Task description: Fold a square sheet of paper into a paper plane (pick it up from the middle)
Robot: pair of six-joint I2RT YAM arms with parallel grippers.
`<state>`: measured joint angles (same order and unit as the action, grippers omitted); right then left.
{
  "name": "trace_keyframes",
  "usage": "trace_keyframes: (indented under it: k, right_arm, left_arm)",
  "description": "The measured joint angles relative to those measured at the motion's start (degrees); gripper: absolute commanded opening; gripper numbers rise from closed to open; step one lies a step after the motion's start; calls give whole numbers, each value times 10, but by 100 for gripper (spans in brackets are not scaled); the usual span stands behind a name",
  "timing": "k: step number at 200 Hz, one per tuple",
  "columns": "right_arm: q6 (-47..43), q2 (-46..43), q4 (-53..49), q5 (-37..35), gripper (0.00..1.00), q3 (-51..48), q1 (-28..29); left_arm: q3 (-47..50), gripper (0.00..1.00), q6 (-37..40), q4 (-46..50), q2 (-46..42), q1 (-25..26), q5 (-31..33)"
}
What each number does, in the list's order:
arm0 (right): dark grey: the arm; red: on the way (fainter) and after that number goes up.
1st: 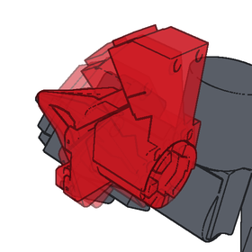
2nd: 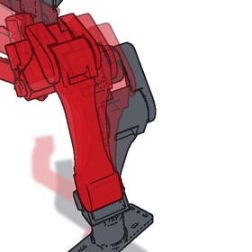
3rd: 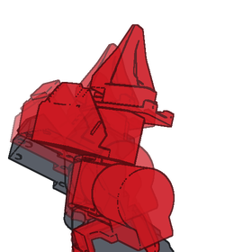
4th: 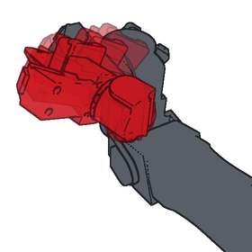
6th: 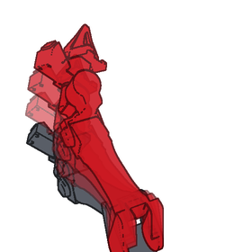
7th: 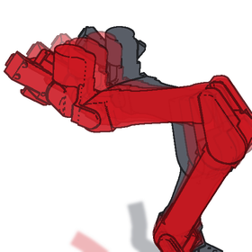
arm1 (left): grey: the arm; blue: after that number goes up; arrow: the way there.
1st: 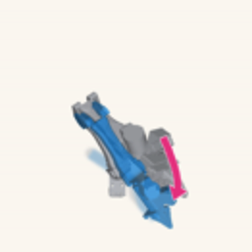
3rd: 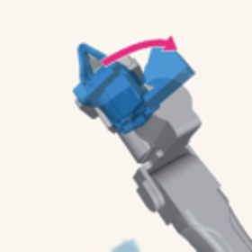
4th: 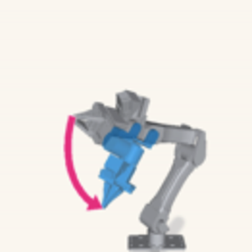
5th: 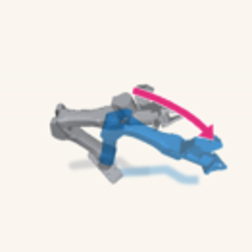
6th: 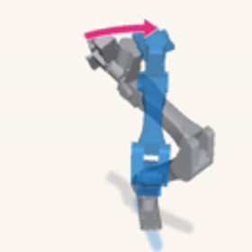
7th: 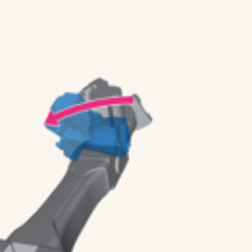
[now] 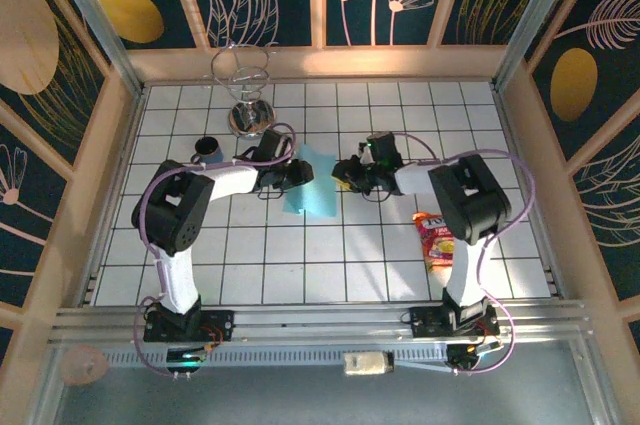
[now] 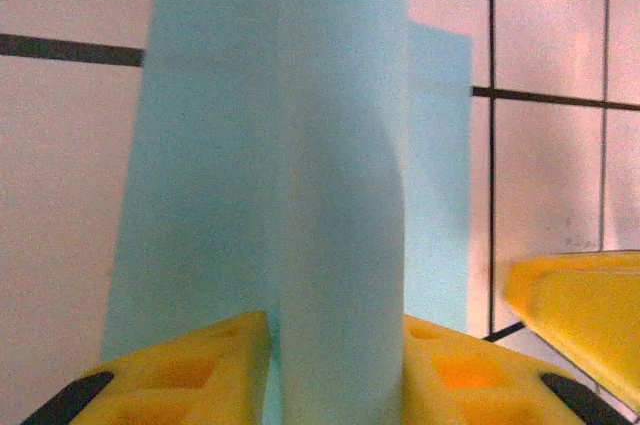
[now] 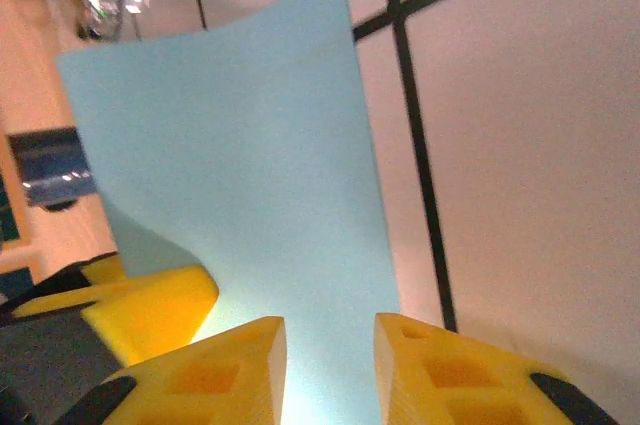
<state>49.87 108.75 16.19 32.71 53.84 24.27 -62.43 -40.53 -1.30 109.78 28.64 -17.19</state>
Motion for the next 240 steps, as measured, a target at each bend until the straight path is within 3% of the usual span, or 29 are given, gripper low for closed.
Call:
trace_keyframes:
  k: [31, 79, 106, 158, 240]
  right_arm:
    - [-9, -90, 41, 0, 46, -48, -40]
    - [-14, -169, 137, 45, 79, -97, -59]
    - [12, -171, 211, 94, 84, -105, -59]
    - [31, -167, 284, 157, 80, -94, -45]
    - [25, -170, 278, 171, 46, -89, -39]
  left_arm:
    - [16, 29, 0, -32, -61, 0, -28]
    - [38, 29, -56, -151, -162, -11, -130]
    - [47, 28, -115, -231, -176, -22, -188]
    - [58, 27, -183, -296, -177, -32, -245]
    - [59, 26, -150, -223, -177, -42, -226]
